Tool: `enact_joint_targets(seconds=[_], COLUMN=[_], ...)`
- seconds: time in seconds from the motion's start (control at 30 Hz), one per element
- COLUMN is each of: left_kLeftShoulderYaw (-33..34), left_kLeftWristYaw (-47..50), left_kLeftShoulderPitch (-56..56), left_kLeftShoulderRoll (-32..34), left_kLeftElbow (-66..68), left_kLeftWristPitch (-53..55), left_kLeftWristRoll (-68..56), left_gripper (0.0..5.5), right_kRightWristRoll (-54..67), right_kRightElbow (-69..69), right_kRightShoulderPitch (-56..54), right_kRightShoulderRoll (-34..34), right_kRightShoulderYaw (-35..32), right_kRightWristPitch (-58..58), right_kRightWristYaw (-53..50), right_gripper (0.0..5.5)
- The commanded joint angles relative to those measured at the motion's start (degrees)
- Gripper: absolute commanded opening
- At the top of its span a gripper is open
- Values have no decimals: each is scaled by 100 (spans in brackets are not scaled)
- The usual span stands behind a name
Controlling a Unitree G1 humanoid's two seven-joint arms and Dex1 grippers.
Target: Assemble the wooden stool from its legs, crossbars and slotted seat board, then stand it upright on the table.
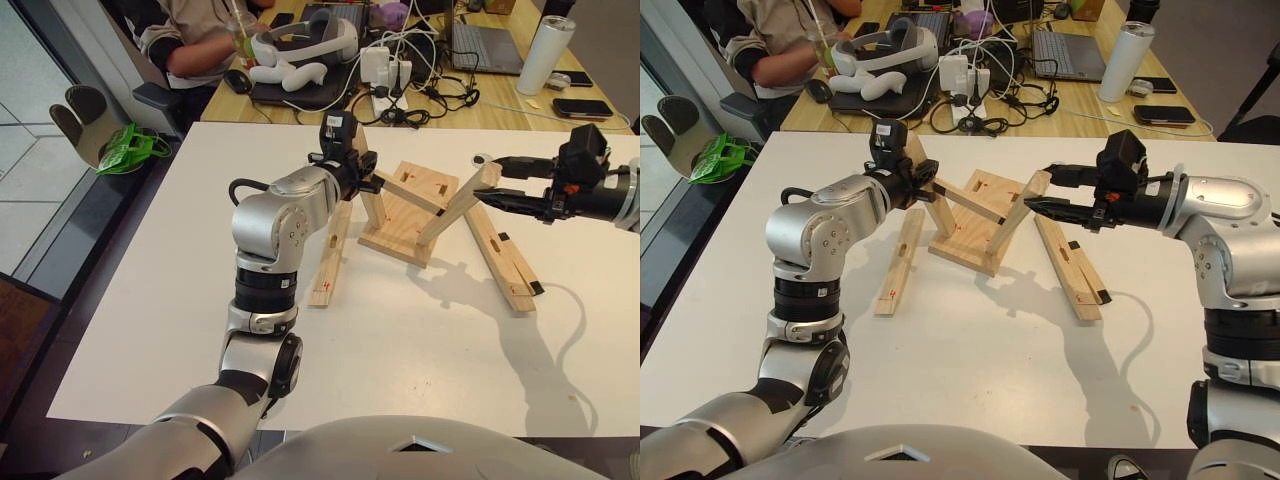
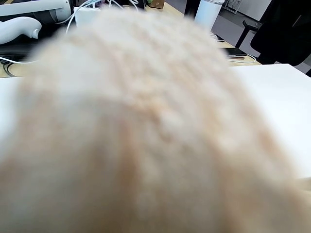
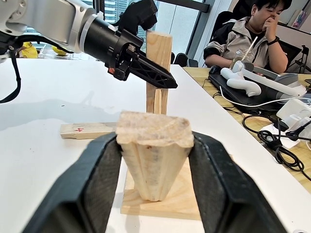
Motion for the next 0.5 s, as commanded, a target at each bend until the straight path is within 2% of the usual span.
enact_joint_targets(seconds=[0.03, 0.07, 0.2, 0.5], left_kLeftShoulderYaw=[-168, -174, -112, 275], left_kLeftWristYaw=[33, 41, 118, 238], left_kLeftShoulderPitch=[117, 139, 171, 77], left_kLeftShoulderRoll=[-40, -54, -165, -510], left_kLeftElbow=[96, 70, 51, 37], left_kLeftWristPitch=[127, 109, 126, 65], left_kLeftWristRoll=[111, 115, 118, -21], left_gripper=[103, 131, 187, 190], right_kRightWristRoll=[-262, -272, -282, -437], right_kRightElbow=[71, 81, 113, 351], right_kRightShoulderPitch=[35, 31, 8, -166], right_kRightShoulderRoll=[31, 38, 56, 135], right_kRightShoulderYaw=[297, 305, 335, 488], right_kRightWristPitch=[11, 1, -22, -62], right_kRightWristYaw=[52, 45, 4, -192], right_gripper=[204, 204, 204, 204])
